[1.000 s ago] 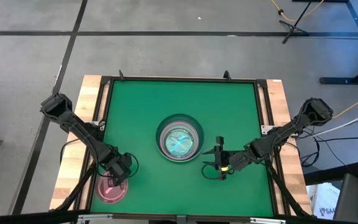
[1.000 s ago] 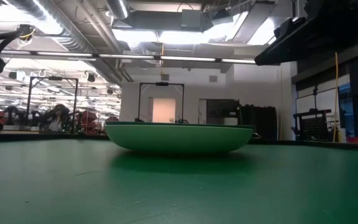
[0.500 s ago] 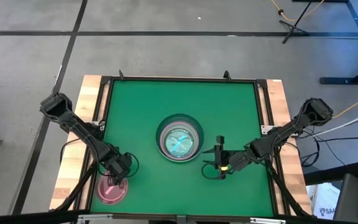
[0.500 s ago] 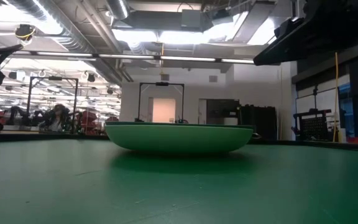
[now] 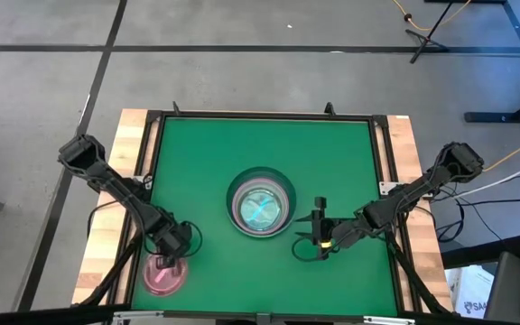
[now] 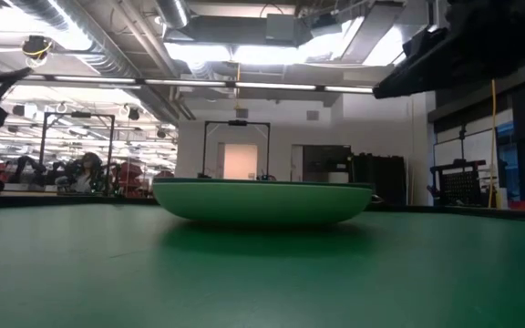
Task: Stack plastic plates
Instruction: Stack the pink transparent plate on top of the blue transparent plate
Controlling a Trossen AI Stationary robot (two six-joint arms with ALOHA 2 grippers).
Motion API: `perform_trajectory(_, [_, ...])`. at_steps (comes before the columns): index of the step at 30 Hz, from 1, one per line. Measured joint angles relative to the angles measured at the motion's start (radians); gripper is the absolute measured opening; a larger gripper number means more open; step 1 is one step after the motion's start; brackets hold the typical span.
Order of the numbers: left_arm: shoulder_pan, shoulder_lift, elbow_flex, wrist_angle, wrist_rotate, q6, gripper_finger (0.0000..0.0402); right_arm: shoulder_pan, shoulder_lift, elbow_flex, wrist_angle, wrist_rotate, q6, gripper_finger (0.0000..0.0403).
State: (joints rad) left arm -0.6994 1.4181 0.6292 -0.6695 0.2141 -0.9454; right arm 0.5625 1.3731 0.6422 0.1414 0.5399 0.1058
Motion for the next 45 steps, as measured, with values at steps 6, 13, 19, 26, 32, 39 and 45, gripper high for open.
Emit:
perform_trajectory(6, [0.032,0.002,-0.002,0.011,0.021,0.015,0.0006,0.0,0.0,0.0,-0.046,-0.017,-0.009,0.016])
perform_trajectory(13, [0.087,0.002,0.021,0.011,0.014,0.086,0.0002,0.0,0.0,0.0,-0.057,-0.046,0.011,0.016])
perform_trajectory(19, [0.181,0.003,0.104,0.0,0.005,0.179,0.0002,0.0,0.0,0.0,-0.169,-0.088,0.075,0.016])
perform_trajectory(26, [0.255,0.003,0.231,-0.003,-0.045,0.362,0.0002,0.0,0.0,0.0,-0.175,-0.062,0.08,0.016])
perform_trajectory(32, [0.315,0.003,0.354,-0.003,-0.149,0.452,0.0002,0.0,0.0,0.0,-0.2,-0.062,0.081,0.016])
perform_trajectory(39, [0.392,0.002,0.451,0.015,-0.354,0.503,0.0002,0.0,0.0,0.0,-0.2,-0.061,0.081,0.016])
perform_trajectory(45, [0.47,0.001,0.453,0.077,-0.454,0.544,0.0002,0.0,0.0,0.0,-0.2,-0.062,0.081,0.016])
